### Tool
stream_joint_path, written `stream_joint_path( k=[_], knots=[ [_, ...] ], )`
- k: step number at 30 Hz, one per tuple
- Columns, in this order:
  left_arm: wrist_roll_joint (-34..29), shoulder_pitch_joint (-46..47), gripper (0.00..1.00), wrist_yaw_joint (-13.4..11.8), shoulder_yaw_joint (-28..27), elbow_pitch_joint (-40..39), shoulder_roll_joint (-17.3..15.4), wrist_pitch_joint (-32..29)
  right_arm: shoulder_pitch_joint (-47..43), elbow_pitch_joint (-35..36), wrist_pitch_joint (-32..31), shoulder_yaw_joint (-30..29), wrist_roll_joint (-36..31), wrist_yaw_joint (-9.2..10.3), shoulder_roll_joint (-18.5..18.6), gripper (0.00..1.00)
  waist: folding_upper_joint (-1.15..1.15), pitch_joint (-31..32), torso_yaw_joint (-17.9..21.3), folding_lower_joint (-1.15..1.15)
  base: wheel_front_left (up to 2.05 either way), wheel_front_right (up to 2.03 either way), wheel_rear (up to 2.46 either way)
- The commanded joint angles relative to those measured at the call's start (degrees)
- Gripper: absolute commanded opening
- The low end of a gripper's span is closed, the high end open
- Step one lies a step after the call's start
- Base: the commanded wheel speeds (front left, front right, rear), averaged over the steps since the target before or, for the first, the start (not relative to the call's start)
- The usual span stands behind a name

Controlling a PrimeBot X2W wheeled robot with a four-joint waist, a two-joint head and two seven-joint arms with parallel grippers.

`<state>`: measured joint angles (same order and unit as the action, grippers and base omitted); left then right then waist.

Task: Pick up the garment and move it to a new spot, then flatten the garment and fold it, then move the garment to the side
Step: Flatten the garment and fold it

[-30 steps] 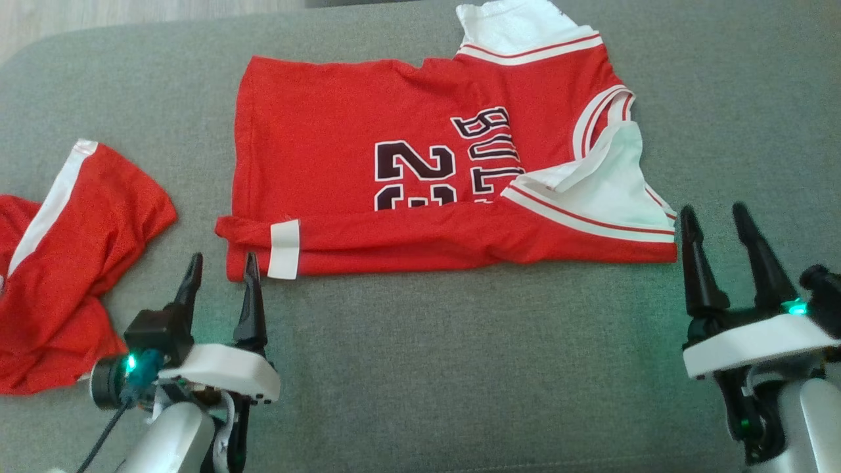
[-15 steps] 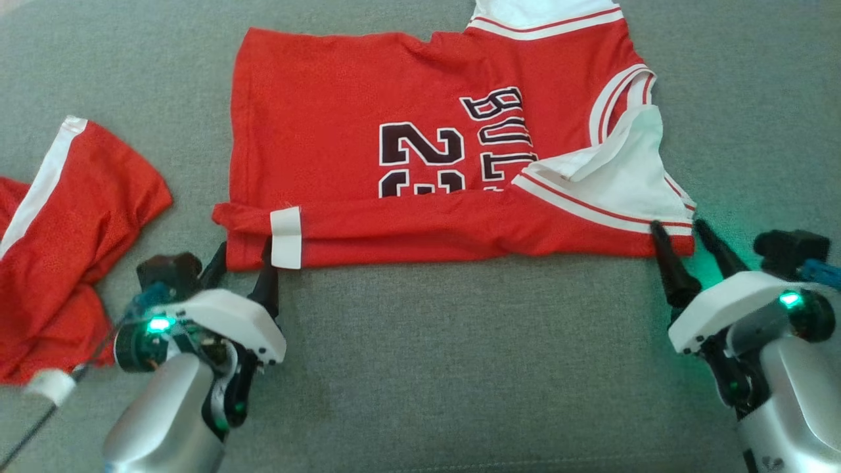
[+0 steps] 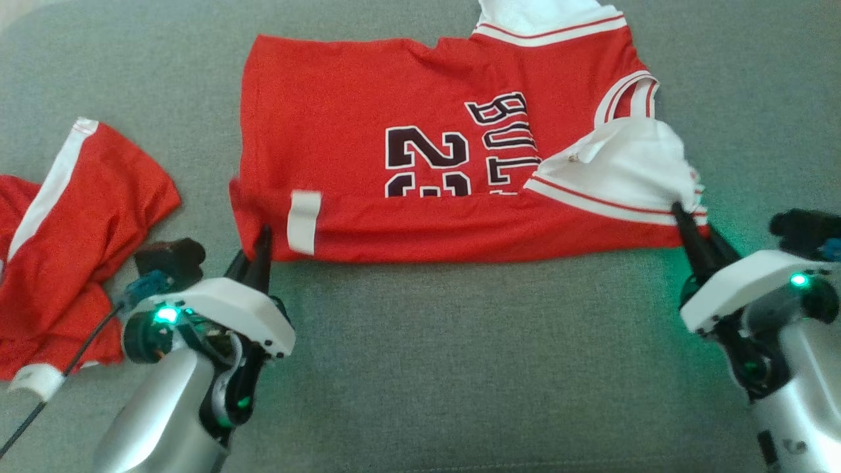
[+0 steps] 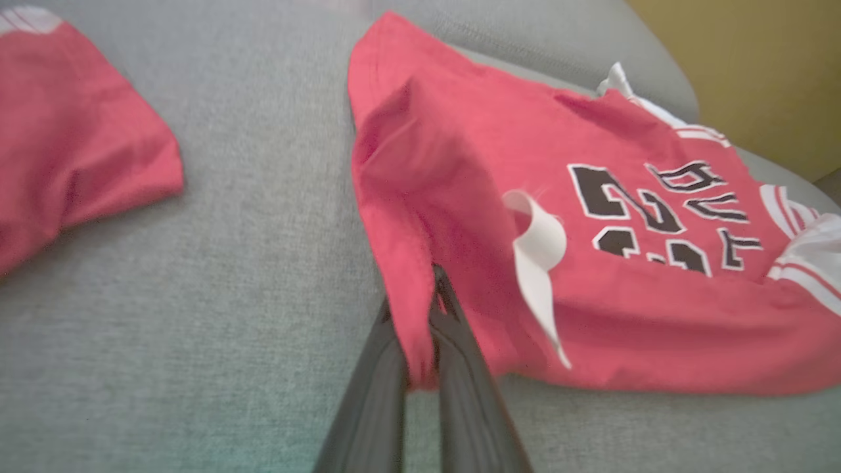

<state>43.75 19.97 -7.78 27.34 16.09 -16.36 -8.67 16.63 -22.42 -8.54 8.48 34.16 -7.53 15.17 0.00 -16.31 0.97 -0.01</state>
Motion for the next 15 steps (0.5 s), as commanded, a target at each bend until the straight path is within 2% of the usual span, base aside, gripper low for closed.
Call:
stream_joint_path(
  k=[1,4,8,15],
  knots=[
    [-1.0,0.2,0.0,-1.2,-3.1,-4.1,-2.8,0.8,-1.2,3.5,0.6,-0.5,0.0,0.04,1.7,0.0,0.0,0.8,-0.3,0.01,0.0,0.0,0.0],
    [-1.2,-3.5,0.0,-4.0,-4.3,-12.1,-4.9,0.2,-5.8,9.4,-1.7,-4.1,-1.0,0.04,1.9,0.0,0.0,2.6,-0.7,0.01,0.0,0.0,0.0],
    [-0.7,-7.2,0.0,-6.0,-4.9,-16.8,-6.3,-1.1,-10.7,14.7,-4.5,-7.0,-2.5,0.04,0.5,0.0,0.0,3.9,-0.6,0.01,0.0,0.0,0.0],
    [3.0,-18.4,0.0,-9.8,-5.2,-21.1,-6.1,-3.6,-23.6,24.1,-11.3,-13.8,-5.6,0.04,-6.9,0.0,0.0,5.6,-0.4,0.01,0.0,0.0,0.0]
  ],
)
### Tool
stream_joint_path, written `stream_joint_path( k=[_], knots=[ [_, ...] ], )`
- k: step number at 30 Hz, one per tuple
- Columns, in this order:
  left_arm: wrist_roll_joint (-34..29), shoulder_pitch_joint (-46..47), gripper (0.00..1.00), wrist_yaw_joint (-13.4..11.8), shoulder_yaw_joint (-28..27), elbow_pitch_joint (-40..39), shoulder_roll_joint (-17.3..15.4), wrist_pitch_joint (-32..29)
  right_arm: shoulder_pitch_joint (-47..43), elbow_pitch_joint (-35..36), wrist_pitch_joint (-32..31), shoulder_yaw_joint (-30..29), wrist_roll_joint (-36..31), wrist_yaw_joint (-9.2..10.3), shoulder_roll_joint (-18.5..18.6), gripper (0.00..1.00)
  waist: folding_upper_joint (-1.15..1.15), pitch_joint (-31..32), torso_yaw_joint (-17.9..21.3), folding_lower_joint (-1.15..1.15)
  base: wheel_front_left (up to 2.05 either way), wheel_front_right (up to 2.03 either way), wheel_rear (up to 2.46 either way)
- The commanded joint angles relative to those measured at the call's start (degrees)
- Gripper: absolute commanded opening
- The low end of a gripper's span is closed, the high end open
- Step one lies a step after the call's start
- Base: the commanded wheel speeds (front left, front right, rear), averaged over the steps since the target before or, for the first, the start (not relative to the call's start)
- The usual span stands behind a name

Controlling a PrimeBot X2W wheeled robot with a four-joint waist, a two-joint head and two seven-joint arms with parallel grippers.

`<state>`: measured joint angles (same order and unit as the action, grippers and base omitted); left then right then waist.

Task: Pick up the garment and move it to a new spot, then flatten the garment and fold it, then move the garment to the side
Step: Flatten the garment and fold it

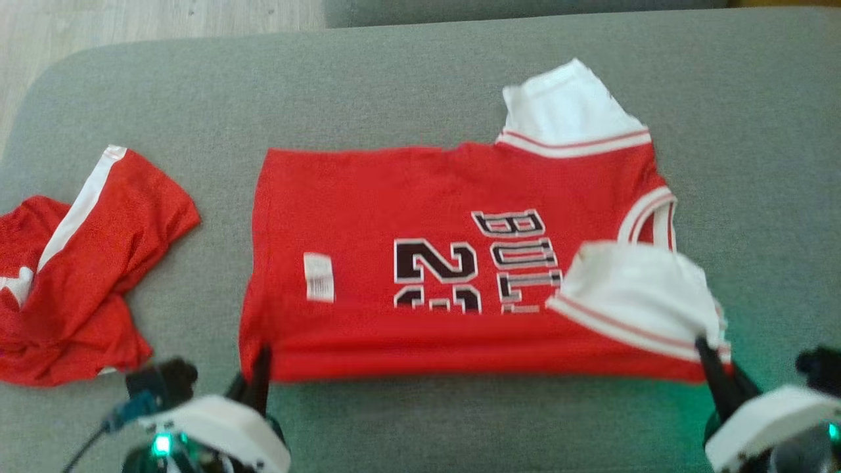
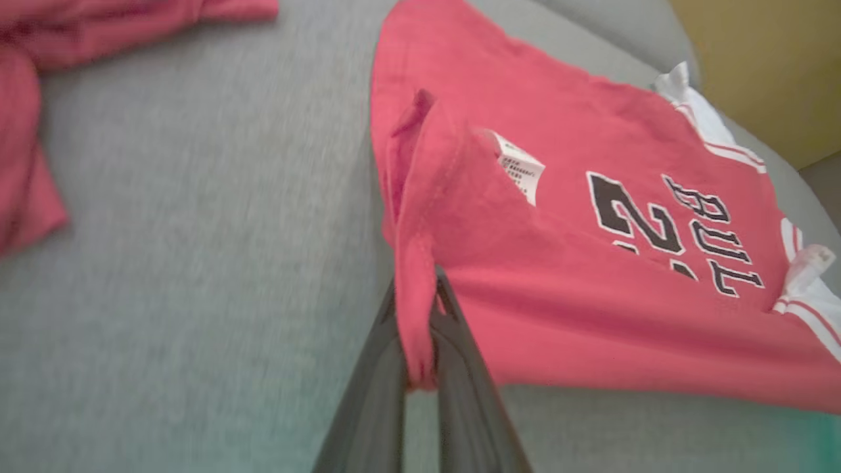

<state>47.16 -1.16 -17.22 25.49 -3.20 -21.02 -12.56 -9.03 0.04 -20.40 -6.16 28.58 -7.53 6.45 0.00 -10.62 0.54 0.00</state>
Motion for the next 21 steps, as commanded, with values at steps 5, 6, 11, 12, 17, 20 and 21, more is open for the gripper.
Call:
stream_joint_path(
  k=[5,6,11,12,17,20,21],
  knots=[
    [3.2,-2.7,0.0,-0.6,-3.6,0.1,0.4,0.4,-3.0,3.9,-2.0,-1.4,-1.6,0.04,-1.4,0.0,0.0,0.5,0.1,0.0,0.0,0.0,0.0],
    [3.5,-3.0,0.0,-0.4,-3.7,0.9,0.8,0.7,-3.3,3.9,-2.1,-1.6,-1.6,0.04,-1.8,0.0,0.0,0.6,0.1,0.0,0.0,0.0,0.0],
    [3.4,-2.3,1.0,1.8,-3.2,7.0,2.1,3.1,-2.7,1.3,-1.1,-1.8,-2.3,0.04,-2.6,1.0,0.0,1.6,-0.2,0.0,0.0,0.0,0.0],
    [2.4,-1.8,1.0,1.7,-3.3,7.8,2.1,4.7,-2.4,0.9,-0.4,-1.6,-3.1,0.04,-2.4,1.0,0.0,1.7,-0.2,0.0,0.0,0.0,0.0],
    [-6.0,1.9,1.0,-0.4,-3.6,8.3,1.7,15.1,0.8,2.4,7.4,-0.8,-8.1,0.04,-0.5,1.0,0.0,2.2,-0.2,0.0,0.0,0.0,0.0],
    [-10.8,4.8,1.0,-1.8,-3.3,7.0,0.8,19.6,3.5,5.2,11.3,0.4,-10.1,0.04,0.0,1.0,0.0,2.2,0.0,0.0,0.0,0.0,0.0],
    [-11.8,5.8,1.0,-2.1,-3.2,6.4,0.7,20.4,4.4,6.2,12.1,0.8,-10.2,0.04,0.0,1.0,0.0,2.3,0.1,0.0,0.0,0.0,0.0]
  ],
)
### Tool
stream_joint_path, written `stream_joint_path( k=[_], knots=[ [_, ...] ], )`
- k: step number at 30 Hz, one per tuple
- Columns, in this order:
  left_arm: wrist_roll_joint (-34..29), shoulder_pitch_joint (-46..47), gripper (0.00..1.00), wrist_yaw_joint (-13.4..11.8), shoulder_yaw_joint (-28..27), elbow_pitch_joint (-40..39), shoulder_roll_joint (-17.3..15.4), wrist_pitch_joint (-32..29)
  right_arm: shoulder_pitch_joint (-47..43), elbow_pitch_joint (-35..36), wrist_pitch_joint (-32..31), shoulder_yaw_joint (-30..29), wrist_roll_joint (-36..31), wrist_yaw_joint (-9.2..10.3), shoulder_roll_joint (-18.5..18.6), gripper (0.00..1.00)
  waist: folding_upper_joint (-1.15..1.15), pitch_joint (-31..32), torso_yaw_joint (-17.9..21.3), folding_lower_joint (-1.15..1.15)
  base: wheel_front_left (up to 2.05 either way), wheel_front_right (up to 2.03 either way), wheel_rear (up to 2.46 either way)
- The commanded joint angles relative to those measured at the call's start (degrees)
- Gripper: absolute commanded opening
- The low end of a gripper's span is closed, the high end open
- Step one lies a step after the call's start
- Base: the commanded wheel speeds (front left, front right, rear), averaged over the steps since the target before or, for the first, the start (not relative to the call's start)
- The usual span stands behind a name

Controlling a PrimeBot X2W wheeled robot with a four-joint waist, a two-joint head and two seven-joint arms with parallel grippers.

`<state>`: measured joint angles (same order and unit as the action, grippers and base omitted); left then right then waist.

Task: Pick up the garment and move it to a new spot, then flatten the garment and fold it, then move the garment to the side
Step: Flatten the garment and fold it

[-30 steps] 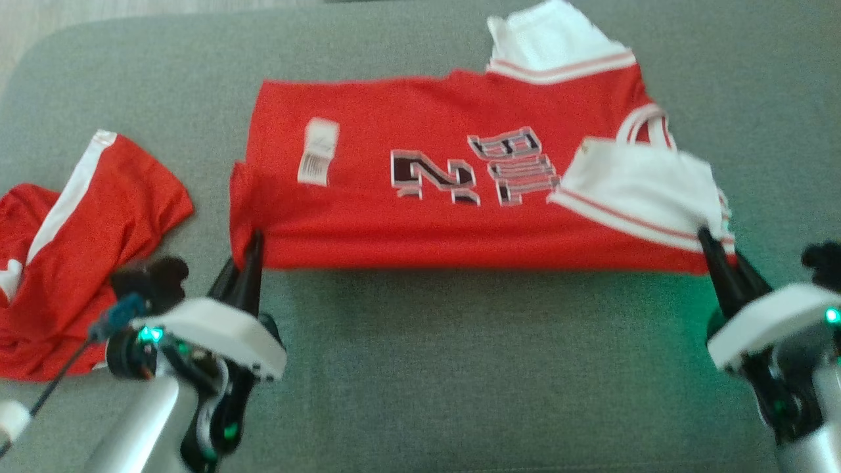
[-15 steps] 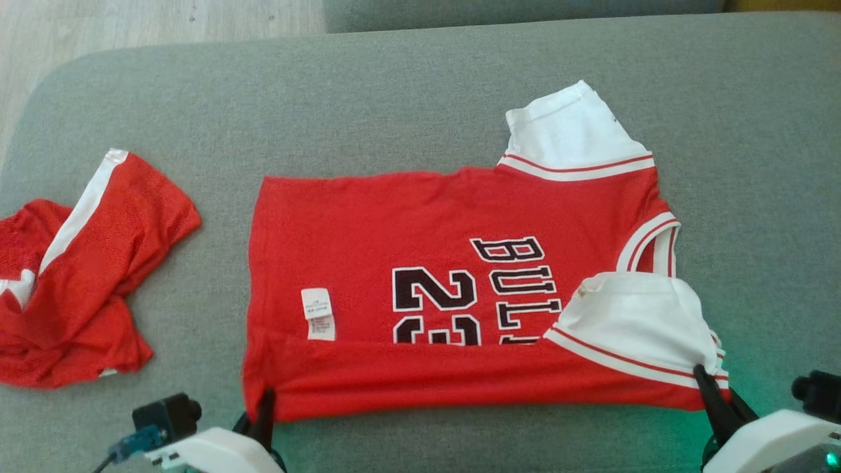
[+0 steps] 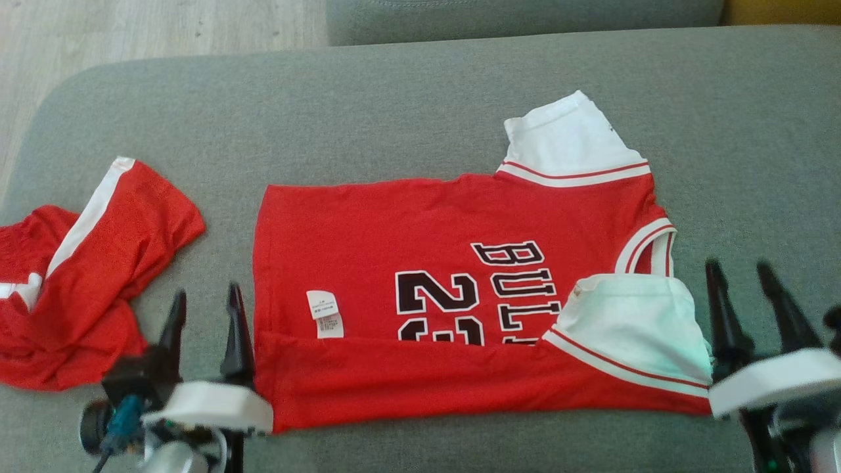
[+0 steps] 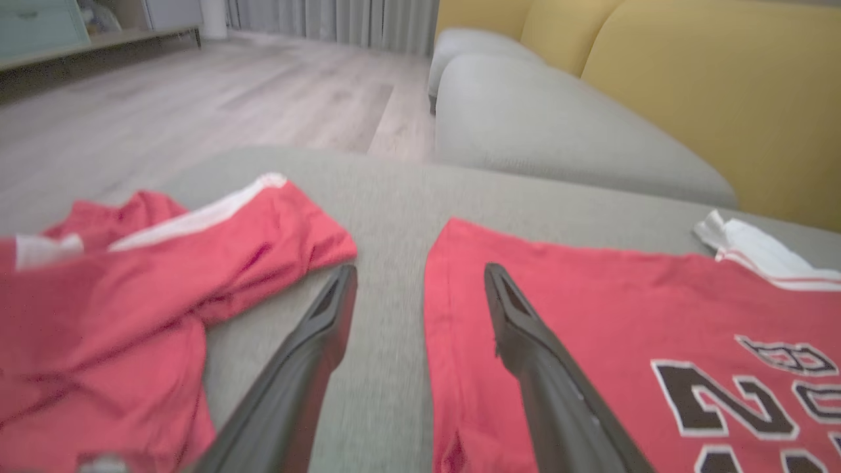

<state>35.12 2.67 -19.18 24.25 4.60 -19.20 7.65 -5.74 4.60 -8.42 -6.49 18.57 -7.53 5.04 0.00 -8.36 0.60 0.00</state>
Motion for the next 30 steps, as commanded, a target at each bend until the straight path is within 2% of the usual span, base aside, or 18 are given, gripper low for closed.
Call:
stream_joint_path(
  k=[1,5,10,18,23,30],
  knots=[
    [-1.8,3.8,1.0,-0.7,-1.8,-2.7,-1.5,1.5,2.9,3.7,1.5,2.0,-0.6,0.04,1.3,1.0,0.0,0.1,0.2,0.0,0.0,0.0,0.0],
    [-4.7,6.7,1.0,-1.8,-1.4,-5.4,-2.6,1.9,5.8,7.6,2.2,4.3,-1.3,0.04,1.7,1.0,0.0,0.4,0.8,0.0,0.0,0.0,0.0],
    [-5.6,7.9,1.0,-3.2,-1.0,-7.5,-3.4,-0.7,7.4,11.2,1.9,6.4,-1.8,0.04,2.2,1.0,0.0,0.2,1.3,0.0,0.0,0.0,0.0],
    [-4.4,8.8,1.0,-3.1,-0.9,-7.2,-3.3,-2.9,7.8,12.8,0.9,6.7,-1.1,0.04,1.4,1.0,0.0,-1.6,1.4,0.0,0.0,0.0,0.0],
    [-2.8,15.6,1.0,-0.1,-0.7,-3.0,-2.9,-5.4,8.9,13.0,0.6,6.6,-0.7,0.04,1.0,1.0,0.0,-4.7,1.2,0.0,0.0,0.0,0.0],
    [0.9,29.8,1.0,6.9,0.1,11.4,-1.3,-11.6,11.5,12.9,0.5,7.1,0.0,0.04,0.9,1.0,0.0,-10.5,1.8,0.0,0.0,0.0,0.0]
  ],
)
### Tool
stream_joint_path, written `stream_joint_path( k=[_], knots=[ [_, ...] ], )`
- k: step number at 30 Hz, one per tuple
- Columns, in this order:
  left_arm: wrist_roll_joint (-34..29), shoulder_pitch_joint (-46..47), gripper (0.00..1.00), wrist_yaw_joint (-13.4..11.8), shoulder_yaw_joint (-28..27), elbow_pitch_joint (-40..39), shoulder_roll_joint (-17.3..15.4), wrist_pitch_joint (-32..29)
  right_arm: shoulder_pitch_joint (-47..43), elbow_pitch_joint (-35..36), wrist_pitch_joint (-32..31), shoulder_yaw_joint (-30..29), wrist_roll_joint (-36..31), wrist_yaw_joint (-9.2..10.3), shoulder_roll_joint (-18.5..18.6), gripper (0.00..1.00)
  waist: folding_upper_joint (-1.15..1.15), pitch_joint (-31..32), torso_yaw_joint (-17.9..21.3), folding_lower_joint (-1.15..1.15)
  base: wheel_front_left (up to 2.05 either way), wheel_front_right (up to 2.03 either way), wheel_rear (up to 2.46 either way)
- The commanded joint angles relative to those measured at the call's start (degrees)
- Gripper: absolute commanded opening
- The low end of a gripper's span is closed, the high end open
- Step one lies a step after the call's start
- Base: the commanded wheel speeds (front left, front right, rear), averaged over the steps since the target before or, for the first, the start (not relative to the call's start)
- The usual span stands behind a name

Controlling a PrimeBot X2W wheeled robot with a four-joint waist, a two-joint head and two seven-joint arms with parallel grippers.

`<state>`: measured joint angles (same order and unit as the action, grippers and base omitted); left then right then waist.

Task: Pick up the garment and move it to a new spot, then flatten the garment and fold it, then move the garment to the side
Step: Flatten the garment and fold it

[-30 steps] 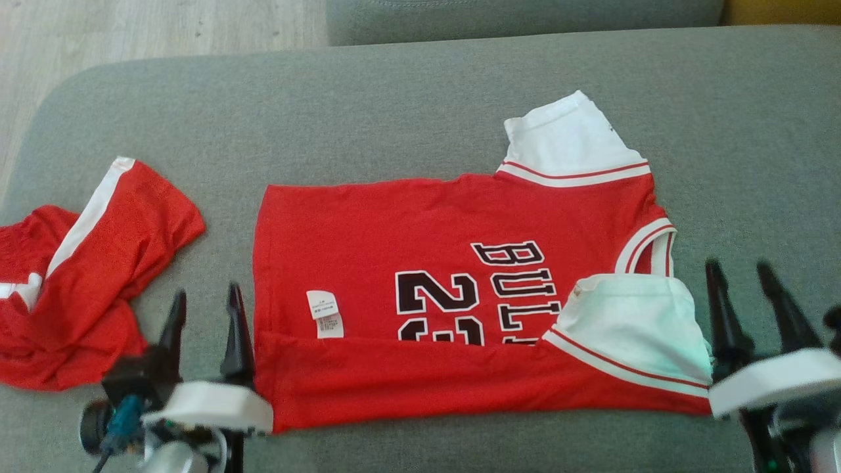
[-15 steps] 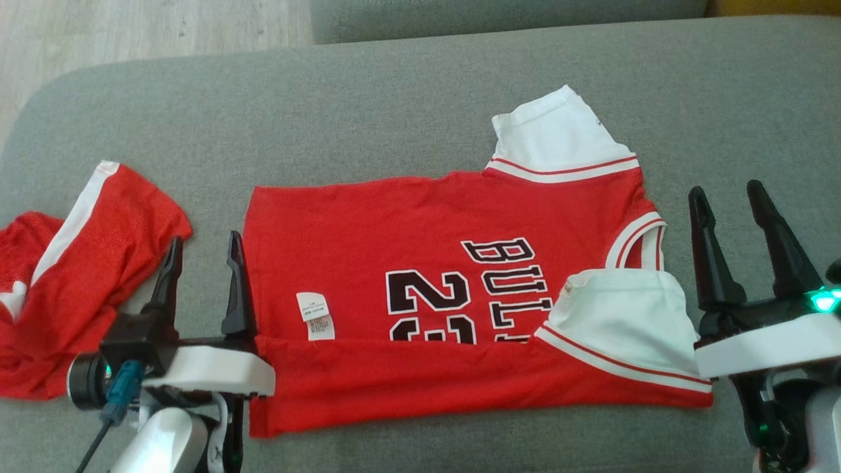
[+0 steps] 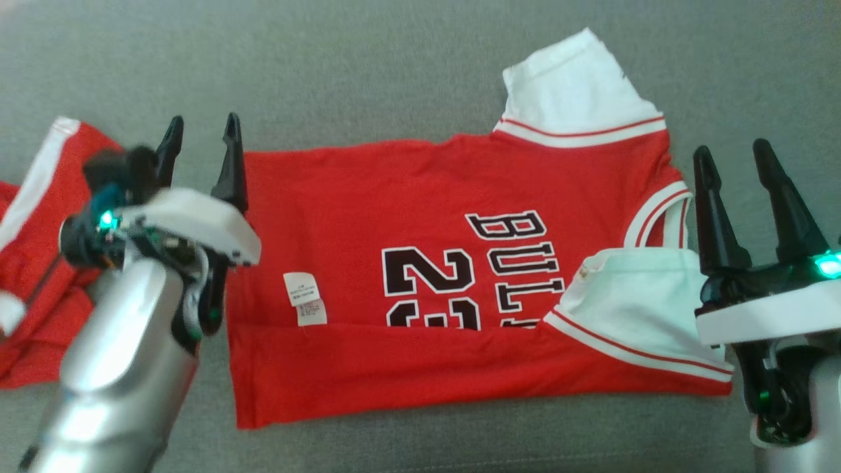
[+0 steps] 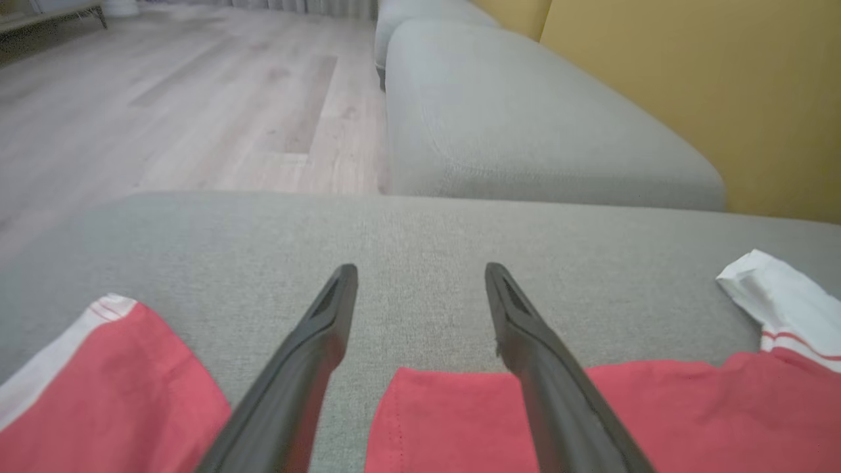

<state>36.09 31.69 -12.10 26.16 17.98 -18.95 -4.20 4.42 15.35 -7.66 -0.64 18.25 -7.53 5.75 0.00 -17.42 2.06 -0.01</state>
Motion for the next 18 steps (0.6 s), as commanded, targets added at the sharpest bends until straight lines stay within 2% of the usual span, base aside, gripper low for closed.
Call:
stream_joint_path(
  k=[1,7,14,15,16,17,18],
  knots=[
    [0.5,2.3,1.0,0.7,-1.7,0.5,-1.3,-0.7,1.7,1.9,-0.2,1.4,0.5,0.04,0.2,1.0,0.0,-2.1,0.5,0.01,0.0,0.0,0.0],
    [3.6,7.1,1.0,4.6,-0.4,12.5,0.6,-6.3,2.6,0.1,0.3,1.4,1.1,0.04,0.2,1.0,0.0,-4.1,1.2,0.01,0.0,0.0,0.0],
    [6.5,8.6,1.0,7.5,1.3,20.7,2.4,-13.9,3.1,-2.2,0.0,0.1,1.8,0.04,0.4,1.0,0.0,-3.9,1.0,0.01,0.0,0.0,0.0],
    [6.7,8.7,0.44,8.1,1.7,21.3,2.6,-15.0,3.5,-2.8,-0.1,-0.1,2.0,0.04,0.7,1.0,0.0,-3.8,1.0,0.01,0.0,0.0,0.0],
    [6.7,8.8,0.07,8.5,2.0,21.6,2.6,-15.5,4.2,-3.6,-0.2,-0.5,2.2,0.04,1.1,1.0,0.0,-3.6,1.0,0.01,0.0,0.0,0.0],
    [6.8,9.0,0.0,8.9,2.4,21.9,2.7,-16.0,5.0,-4.6,-0.2,-0.9,2.3,0.04,1.6,1.0,0.0,-3.5,1.0,0.01,0.0,0.0,0.0],
    [6.5,9.3,0.0,9.0,2.6,21.8,2.6,-15.7,6.1,-5.7,-0.1,-1.3,2.5,0.04,2.2,1.0,0.0,-3.4,1.0,0.01,0.0,0.0,0.0]
  ],
)
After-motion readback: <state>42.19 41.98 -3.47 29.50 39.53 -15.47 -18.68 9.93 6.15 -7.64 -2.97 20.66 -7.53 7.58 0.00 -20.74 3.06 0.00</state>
